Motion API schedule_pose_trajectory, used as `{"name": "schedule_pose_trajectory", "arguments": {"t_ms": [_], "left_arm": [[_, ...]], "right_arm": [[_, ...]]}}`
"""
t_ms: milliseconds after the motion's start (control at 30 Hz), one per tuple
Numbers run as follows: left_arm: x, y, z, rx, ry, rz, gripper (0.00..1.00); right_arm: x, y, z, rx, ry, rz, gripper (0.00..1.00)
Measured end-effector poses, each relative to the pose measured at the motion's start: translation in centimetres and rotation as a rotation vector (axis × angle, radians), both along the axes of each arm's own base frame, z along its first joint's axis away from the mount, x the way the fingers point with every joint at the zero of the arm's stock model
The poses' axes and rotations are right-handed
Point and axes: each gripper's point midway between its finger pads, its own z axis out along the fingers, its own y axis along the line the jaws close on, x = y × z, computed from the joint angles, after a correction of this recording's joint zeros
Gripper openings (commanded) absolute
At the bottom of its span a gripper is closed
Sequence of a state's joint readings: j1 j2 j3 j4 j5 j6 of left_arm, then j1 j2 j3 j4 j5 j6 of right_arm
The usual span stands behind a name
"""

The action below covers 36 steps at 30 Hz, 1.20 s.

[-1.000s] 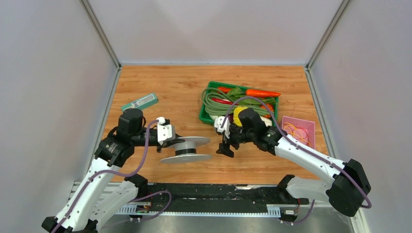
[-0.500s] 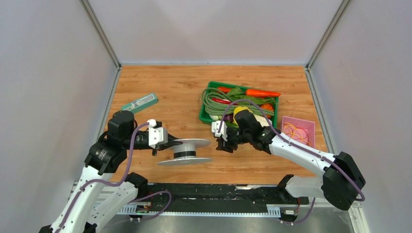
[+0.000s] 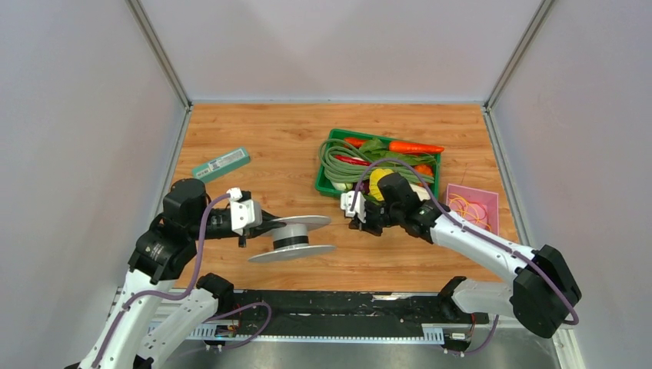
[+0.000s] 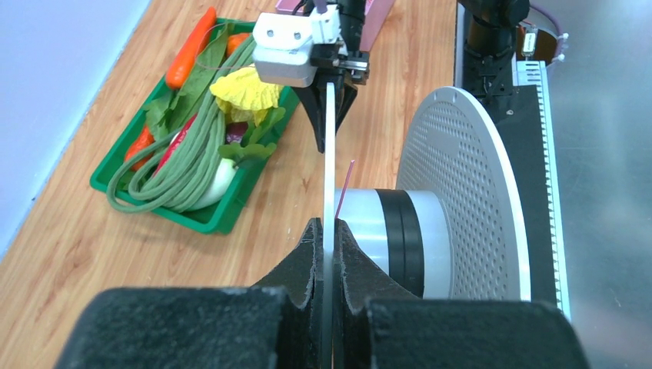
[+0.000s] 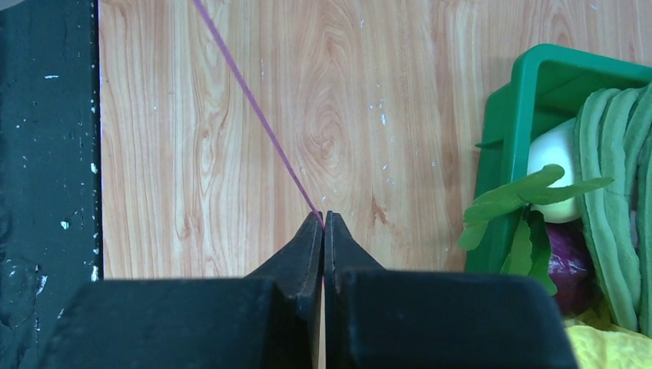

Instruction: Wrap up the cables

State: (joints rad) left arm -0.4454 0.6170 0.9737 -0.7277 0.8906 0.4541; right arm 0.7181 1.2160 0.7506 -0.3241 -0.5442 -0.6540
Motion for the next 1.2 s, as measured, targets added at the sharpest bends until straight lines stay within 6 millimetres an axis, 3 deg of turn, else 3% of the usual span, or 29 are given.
{"name": "schedule_pose_trajectory", "arguments": {"t_ms": [533, 667, 833, 1000, 1133, 1200], "left_arm": [[0.1, 0.4, 0.3, -0.008, -0.002, 0.045, 0.0], [0.4, 0.3, 0.4, -0.018, 0.027, 0.063, 0.0], [0.9, 0.2, 2.1, -0.074, 0.064, 0.116, 0.0], [1.7, 0.4, 5.8, -0.118, 0.125, 0.197, 0.0], [1.7, 0.7, 9.5, -0.175, 0.131, 0.245, 0.0], [1.3, 1.2, 11.4, -0.205, 0.136, 0.273, 0.0]], "right_arm": [[0.0, -1.0, 1.0, 0.024, -0.034, -0.002, 0.01], [-0.1, -1.2, 0.9, 0.025, -0.02, -0.012, 0.15], [-0.2, -2.4, 0.6, -0.014, 0.062, -0.089, 0.64], [1.3, -2.0, 5.6, 0.06, 0.017, -0.152, 0.97], [2.1, -2.4, 10.7, 0.139, -0.093, -0.2, 1.0], [2.5, -3.0, 12.0, 0.153, -0.145, -0.236, 1.0]]}}
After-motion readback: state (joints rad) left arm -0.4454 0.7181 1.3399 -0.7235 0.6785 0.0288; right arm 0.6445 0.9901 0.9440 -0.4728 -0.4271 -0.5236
